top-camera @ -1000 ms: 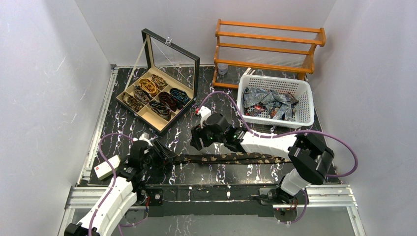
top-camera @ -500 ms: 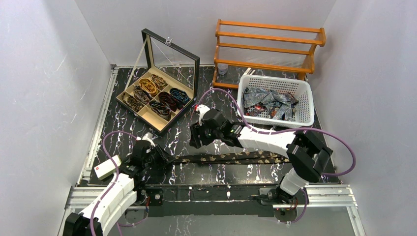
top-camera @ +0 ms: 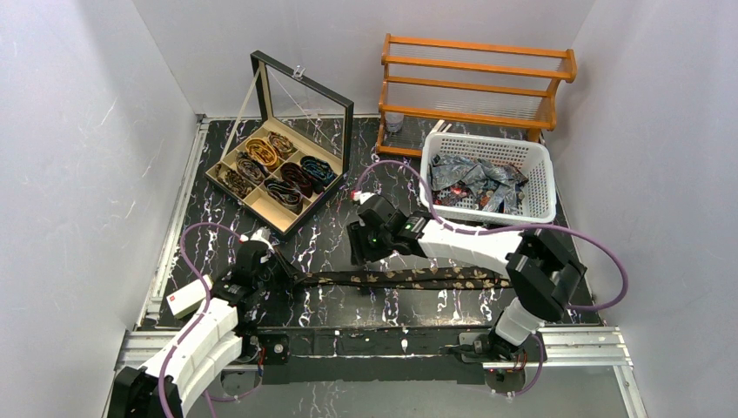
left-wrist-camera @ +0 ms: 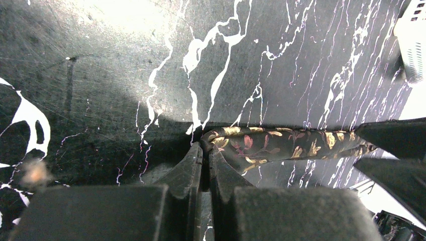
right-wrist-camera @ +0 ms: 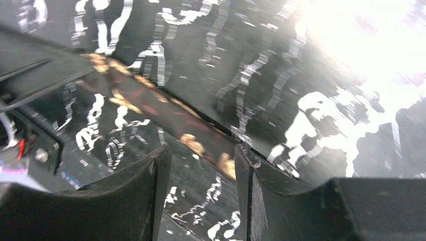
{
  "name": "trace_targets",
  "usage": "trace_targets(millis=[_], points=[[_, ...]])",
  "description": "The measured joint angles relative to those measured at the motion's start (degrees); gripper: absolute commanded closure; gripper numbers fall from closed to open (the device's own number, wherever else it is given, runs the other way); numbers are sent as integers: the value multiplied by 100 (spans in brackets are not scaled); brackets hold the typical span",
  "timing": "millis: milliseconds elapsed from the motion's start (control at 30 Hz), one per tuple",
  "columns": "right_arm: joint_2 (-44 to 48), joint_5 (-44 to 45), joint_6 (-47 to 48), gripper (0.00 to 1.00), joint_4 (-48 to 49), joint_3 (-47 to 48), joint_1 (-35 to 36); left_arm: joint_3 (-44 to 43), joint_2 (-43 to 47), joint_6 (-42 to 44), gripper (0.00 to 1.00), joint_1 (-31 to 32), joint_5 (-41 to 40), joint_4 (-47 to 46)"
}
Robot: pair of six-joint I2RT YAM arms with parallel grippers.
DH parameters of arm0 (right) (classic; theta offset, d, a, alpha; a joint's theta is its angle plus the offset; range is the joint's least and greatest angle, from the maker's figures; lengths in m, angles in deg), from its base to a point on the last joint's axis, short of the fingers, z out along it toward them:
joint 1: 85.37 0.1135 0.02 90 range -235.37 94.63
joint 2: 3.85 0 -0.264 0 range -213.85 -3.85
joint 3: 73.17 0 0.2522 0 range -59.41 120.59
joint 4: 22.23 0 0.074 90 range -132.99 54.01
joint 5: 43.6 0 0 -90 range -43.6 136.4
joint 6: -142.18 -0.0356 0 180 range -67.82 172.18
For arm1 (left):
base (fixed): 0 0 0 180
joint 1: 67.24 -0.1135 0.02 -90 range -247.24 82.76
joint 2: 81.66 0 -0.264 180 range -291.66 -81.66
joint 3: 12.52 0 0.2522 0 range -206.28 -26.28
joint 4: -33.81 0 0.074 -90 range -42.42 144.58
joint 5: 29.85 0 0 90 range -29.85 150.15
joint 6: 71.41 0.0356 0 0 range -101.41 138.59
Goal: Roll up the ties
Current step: Flatten out the tie at the center of the board.
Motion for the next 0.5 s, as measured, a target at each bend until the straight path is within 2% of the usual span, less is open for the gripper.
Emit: trace_targets(millis=[200,400,500], points=[[767,1054,-922,45,-997,-654,-455,0,173,0,100,0,2,13],[1447,1180,-1244,35,-1436,-1486,-1152,-7,87,11,100,0,4,13],[1541,1119,-1215,41,-1475,-1569,-1185,-7,85,17,100,0,4,11]])
